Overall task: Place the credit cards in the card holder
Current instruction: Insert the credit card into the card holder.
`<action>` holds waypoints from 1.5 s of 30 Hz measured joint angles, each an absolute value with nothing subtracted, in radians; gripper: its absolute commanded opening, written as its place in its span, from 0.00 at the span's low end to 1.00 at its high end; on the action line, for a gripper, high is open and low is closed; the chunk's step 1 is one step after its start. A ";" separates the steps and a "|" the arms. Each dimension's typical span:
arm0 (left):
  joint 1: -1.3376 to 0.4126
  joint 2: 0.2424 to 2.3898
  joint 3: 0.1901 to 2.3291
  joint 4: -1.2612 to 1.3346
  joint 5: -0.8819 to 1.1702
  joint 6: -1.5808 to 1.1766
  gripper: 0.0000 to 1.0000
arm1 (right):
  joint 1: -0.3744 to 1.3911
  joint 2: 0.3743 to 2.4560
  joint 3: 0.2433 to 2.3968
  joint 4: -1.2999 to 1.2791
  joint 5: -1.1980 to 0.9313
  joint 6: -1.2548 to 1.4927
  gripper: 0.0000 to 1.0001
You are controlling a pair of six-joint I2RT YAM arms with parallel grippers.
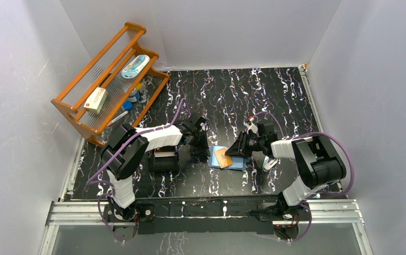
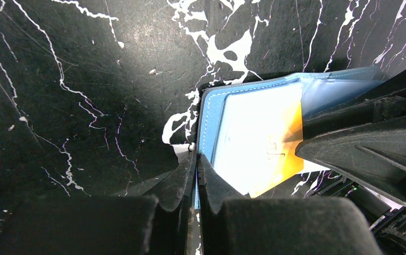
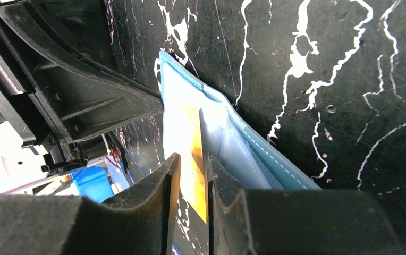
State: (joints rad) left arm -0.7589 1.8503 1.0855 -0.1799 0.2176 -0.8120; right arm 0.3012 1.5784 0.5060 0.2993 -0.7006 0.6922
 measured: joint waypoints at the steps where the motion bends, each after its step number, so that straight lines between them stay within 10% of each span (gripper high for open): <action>1: -0.759 1.850 1.085 -0.180 0.218 -0.812 0.02 | 0.301 1.584 0.506 0.302 -0.704 0.692 0.30; 8: -0.759 1.850 1.085 -0.180 0.216 -0.811 0.02 | 0.299 1.607 0.509 0.305 -0.708 0.674 0.00; 45: -0.780 1.826 1.067 -0.198 0.153 -0.803 0.03 | 0.300 1.456 0.413 0.411 -0.560 0.739 0.00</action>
